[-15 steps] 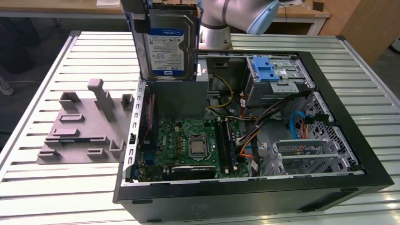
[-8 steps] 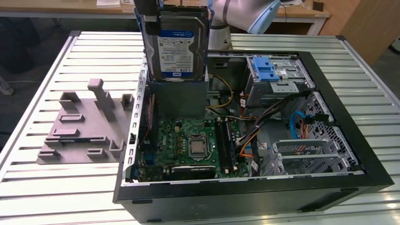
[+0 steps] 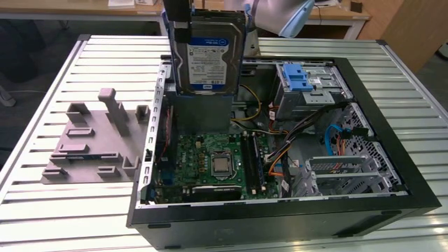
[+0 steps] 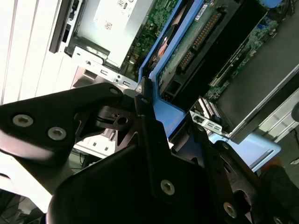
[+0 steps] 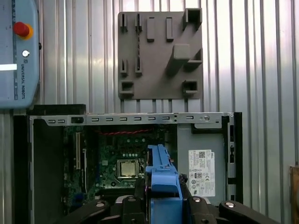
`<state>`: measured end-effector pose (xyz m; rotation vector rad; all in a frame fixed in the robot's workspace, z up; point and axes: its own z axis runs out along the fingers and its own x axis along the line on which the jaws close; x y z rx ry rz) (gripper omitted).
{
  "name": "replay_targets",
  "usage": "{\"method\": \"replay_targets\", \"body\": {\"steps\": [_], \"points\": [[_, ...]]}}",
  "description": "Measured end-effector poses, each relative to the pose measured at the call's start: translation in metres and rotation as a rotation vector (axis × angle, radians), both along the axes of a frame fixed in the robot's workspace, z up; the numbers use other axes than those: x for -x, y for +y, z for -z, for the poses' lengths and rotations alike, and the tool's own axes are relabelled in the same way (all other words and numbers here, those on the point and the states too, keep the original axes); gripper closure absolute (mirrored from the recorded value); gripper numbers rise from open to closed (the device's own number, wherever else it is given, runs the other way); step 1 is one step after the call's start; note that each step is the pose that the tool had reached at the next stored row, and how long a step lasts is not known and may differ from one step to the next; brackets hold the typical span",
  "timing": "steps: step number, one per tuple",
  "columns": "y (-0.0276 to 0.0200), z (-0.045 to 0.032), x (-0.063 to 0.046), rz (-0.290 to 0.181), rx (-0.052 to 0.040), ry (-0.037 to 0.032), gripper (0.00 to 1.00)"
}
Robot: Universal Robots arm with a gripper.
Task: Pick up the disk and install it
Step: 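Pick up the disk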
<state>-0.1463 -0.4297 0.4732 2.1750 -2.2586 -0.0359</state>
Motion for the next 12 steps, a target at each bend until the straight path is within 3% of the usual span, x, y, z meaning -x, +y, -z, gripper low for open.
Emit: {"method": "replay_targets", "body": {"steps": [12], "points": [[-0.0157,0.0027,-0.019,0.0,-0.0001,-0.0001,0.64]]}}
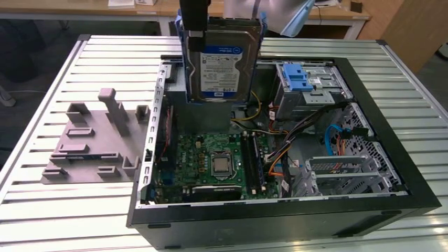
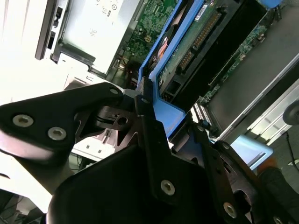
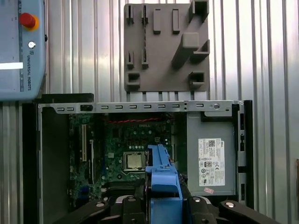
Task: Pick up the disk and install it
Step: 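Pick up the disk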
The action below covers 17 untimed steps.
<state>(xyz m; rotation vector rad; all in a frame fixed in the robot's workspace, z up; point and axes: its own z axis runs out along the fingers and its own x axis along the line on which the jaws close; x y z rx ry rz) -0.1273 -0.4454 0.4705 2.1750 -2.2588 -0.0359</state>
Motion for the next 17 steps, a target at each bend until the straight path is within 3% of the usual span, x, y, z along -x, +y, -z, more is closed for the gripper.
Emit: {"method": "replay_targets", "body": {"steps": [9,17], "points": [[-0.0091,0.002,-0.022,0.0,0.0001,0.0001,0.64],[-0.0117,0.0021,-0.047,0.0,0.0,0.0001,0.64]]}}
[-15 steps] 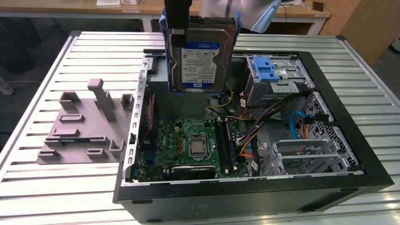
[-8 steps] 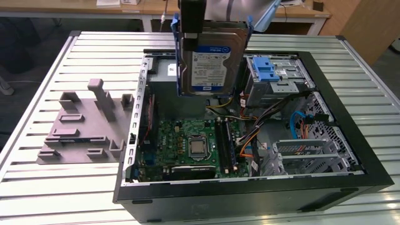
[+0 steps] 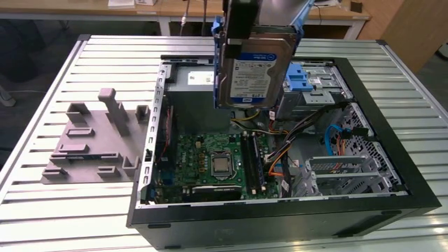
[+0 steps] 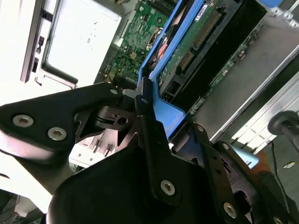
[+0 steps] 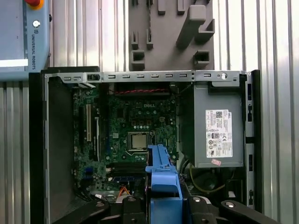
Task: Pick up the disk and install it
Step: 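Pick up the disk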
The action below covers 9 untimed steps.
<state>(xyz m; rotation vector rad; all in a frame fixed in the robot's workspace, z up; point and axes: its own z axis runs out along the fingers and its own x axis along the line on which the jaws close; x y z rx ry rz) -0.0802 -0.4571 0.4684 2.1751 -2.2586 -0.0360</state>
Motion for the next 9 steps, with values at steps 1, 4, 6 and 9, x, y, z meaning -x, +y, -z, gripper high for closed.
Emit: {"method": "replay_targets", "body": {"steps": [1,4,6,9], "points": [[-0.0001,0.0,-0.0023,0.0,-0.0002,0.0,0.64],[-0.0002,-0.0014,-0.0066,0.0,-0.0008,-0.0001,0.64],[-0.0002,-0.0021,-0.0066,0.0,-0.001,-0.0001,0.64],[-0.0003,-0.0022,-0.0071,0.0,-0.0009,0.0,0.64]]}}
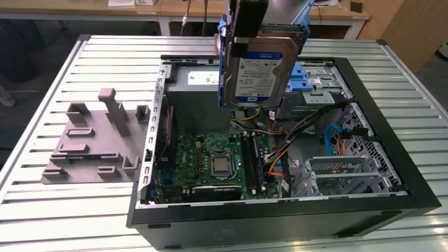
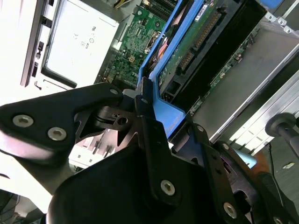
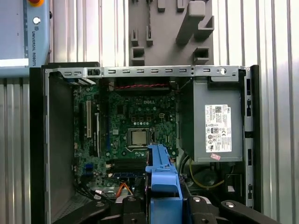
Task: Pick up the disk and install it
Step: 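Pick up the disk, then insert the disk into the insertion slot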
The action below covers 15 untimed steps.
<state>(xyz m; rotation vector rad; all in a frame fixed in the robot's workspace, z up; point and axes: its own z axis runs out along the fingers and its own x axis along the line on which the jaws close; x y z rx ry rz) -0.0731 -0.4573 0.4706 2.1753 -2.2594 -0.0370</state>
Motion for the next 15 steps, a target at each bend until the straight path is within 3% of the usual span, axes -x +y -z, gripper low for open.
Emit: {"method": "replay_targets", "body": {"steps": [15], "points": [[-0.0032,0.0009,-0.0073,0.0,0.0,0.0001,0.64]]}}
